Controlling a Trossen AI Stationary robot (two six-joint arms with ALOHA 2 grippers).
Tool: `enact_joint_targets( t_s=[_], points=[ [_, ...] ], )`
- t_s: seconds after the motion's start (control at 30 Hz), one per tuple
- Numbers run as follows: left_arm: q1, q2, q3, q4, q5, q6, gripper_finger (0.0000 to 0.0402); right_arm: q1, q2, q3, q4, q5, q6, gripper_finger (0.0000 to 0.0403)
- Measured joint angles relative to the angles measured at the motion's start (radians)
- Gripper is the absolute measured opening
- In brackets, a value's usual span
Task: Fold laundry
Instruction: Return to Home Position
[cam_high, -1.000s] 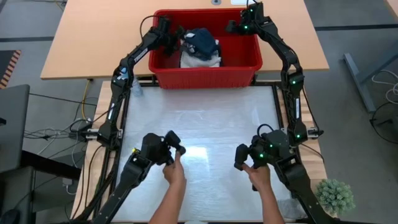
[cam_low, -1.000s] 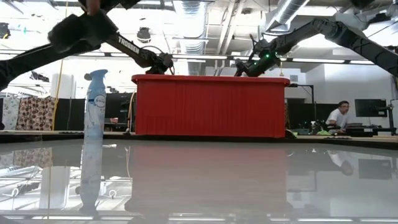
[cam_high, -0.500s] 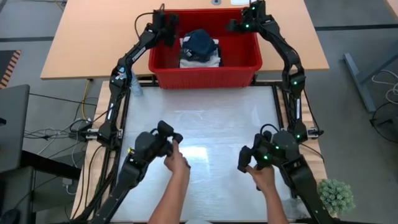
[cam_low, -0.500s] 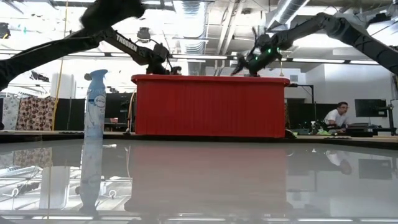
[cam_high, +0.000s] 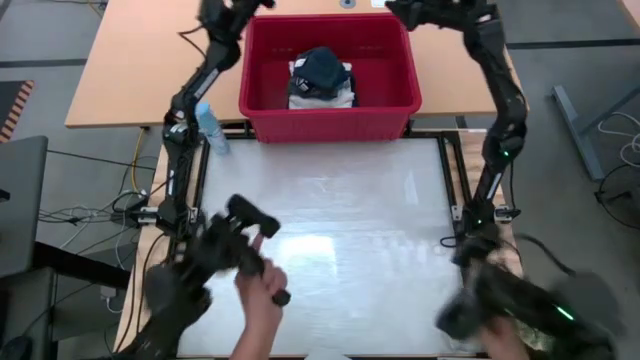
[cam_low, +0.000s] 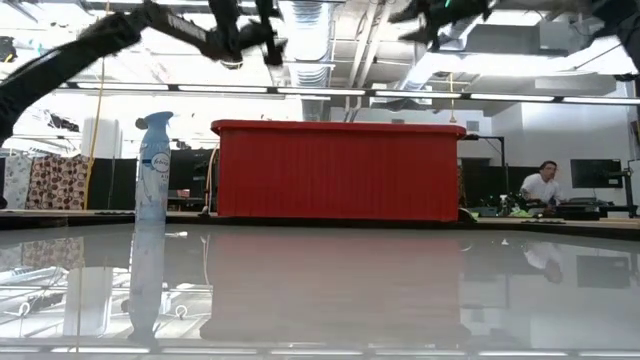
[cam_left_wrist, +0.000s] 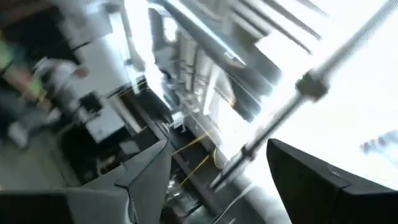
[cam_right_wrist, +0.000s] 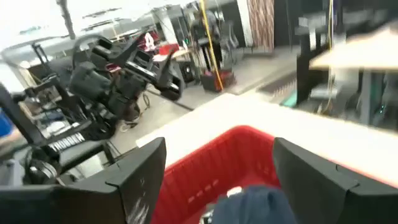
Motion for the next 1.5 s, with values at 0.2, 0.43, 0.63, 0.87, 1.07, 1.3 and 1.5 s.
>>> enact_joint_targets(
  t_s=[0.2, 0.43, 0.63, 0.87, 1.07, 1.3, 1.5],
  points=[
    [-0.038, -0.201, 0.0, -0.157, 0.192, 0.465, 0.0252, -0.017, -0.168, 0.0, -0.07, 0.032, -0.085, 0.0316],
    [-0.081, -0.48, 0.0, -0.899, -0.095, 0.939, 0.0252, -0.094, -0.391, 0.0, -0.435, 0.044, -0.325, 0.0316],
    [-0.081, -0.679, 0.001, -1.316, -0.246, 0.948, 0.0252, -0.102, -0.493, -0.032, -0.675, -0.244, -0.522, 0.0316],
    [-0.109, -0.819, 0.0, -1.572, -0.096, 1.177, 0.0252, 0.031, -0.497, -0.337, -0.868, -0.863, -0.833, 0.0316],
    [-0.122, -0.924, -0.158, -1.65, -0.086, 1.165, 0.0252, 0.147, -0.535, -0.642, -1.095, -0.859, -1.136, 0.0316],
    [-0.252, -1.2, -0.765, -1.188, -0.035, 1.083, 0.0251, 0.286, -0.748, -0.981, -1.099, -0.867, -1.298, 0.0316],
    [-0.275, -1.494, -1.285, -0.863, -0.138, 0.954, 0.0251, 0.387, -0.852, -1.062, -1.096, -0.867, -1.344, 0.0316]
  ],
)
